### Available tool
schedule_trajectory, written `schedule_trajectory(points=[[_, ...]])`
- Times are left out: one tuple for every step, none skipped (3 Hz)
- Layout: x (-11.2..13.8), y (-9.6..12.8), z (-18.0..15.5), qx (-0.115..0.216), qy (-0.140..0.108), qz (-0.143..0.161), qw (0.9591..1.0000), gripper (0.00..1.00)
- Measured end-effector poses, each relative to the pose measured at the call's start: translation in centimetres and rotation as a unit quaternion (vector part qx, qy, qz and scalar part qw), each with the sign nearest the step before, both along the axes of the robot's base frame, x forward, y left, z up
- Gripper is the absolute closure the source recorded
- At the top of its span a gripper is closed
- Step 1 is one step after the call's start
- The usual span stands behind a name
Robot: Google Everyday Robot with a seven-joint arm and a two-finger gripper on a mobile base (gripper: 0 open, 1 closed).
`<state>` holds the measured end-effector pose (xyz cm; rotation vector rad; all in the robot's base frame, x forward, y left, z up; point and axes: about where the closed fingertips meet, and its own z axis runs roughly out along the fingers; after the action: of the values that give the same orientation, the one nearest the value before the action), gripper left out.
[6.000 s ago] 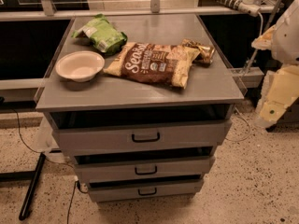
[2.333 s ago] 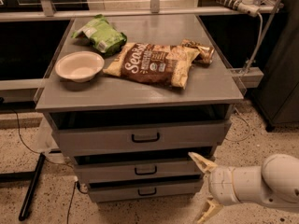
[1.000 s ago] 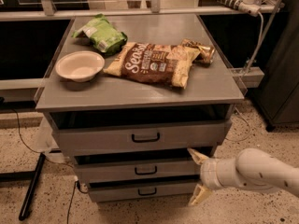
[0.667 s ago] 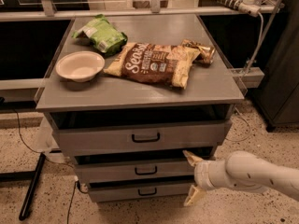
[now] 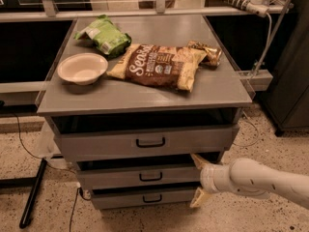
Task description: Open middle drawer
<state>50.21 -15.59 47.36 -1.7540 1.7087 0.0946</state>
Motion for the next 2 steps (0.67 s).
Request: schedule_trajectory(points=[[1.8, -1.6, -0.9, 0.020, -0.022, 0.002, 0.9996, 0.00], [3.1, -3.2, -2.5, 0.083, -0.028, 0.007, 0.9961, 0.00]])
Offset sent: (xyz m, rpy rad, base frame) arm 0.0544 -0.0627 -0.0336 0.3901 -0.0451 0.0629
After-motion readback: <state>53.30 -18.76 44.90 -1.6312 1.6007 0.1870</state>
